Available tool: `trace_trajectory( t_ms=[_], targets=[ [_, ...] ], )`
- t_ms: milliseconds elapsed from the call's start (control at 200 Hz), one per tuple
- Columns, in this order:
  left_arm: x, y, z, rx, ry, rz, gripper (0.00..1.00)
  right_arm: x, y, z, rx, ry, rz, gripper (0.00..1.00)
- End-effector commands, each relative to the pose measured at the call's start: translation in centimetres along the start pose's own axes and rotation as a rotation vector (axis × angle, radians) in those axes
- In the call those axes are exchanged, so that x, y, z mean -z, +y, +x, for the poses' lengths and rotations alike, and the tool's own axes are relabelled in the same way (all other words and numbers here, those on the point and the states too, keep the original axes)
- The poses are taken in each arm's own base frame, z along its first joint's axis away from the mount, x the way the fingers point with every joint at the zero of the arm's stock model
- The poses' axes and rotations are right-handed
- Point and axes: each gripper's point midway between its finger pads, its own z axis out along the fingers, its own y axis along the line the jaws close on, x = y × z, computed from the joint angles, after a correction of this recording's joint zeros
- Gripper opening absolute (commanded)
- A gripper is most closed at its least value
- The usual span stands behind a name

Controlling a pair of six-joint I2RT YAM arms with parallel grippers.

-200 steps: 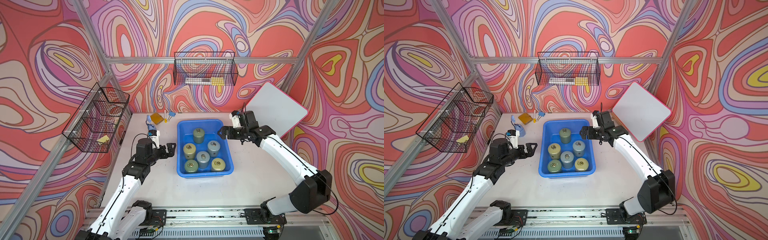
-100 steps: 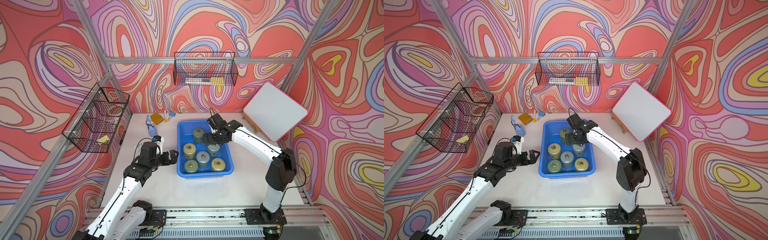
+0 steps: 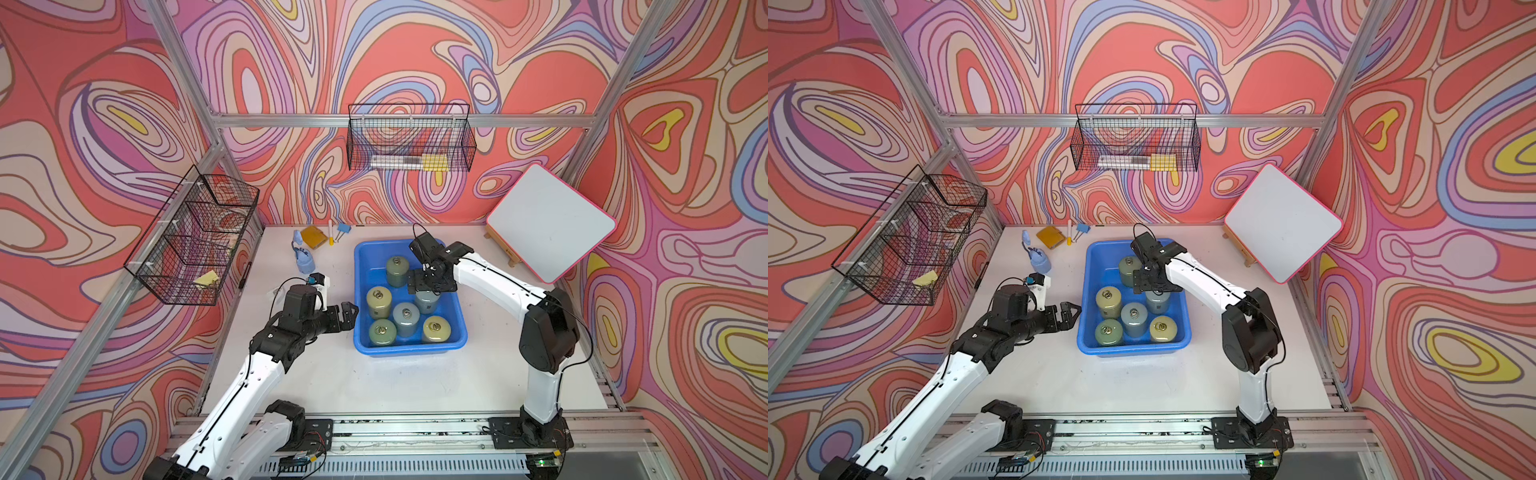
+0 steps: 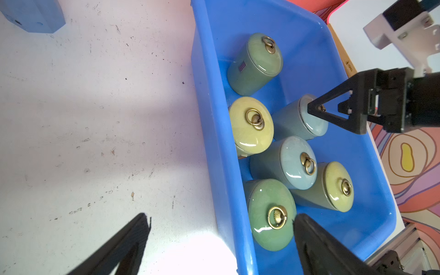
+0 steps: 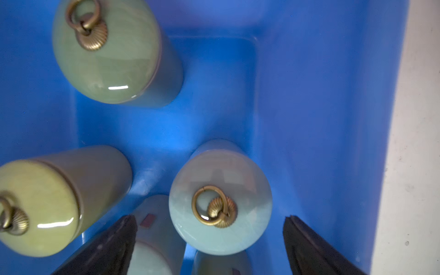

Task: Take the tea canister out of the basket
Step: Pick up the tea canister from the basket.

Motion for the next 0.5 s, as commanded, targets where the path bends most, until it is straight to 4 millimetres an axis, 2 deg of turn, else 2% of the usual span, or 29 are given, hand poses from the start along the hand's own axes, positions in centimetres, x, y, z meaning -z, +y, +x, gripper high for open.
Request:
trace_trajectory(
  t_ms=[0, 496],
  targets=[
    [-0.4, 0.5, 1.2, 0.001, 0.043, -0.02, 0.99, -1.1, 0.0, -0.1, -0.028, 0.012, 0.022, 0.98],
    [-0.5, 0.4, 1.4, -0.005, 0.059, -0.013, 0.99, -3.6, -1.3, 0.1, -0.071, 0.053, 0.038, 0.98]
  ],
)
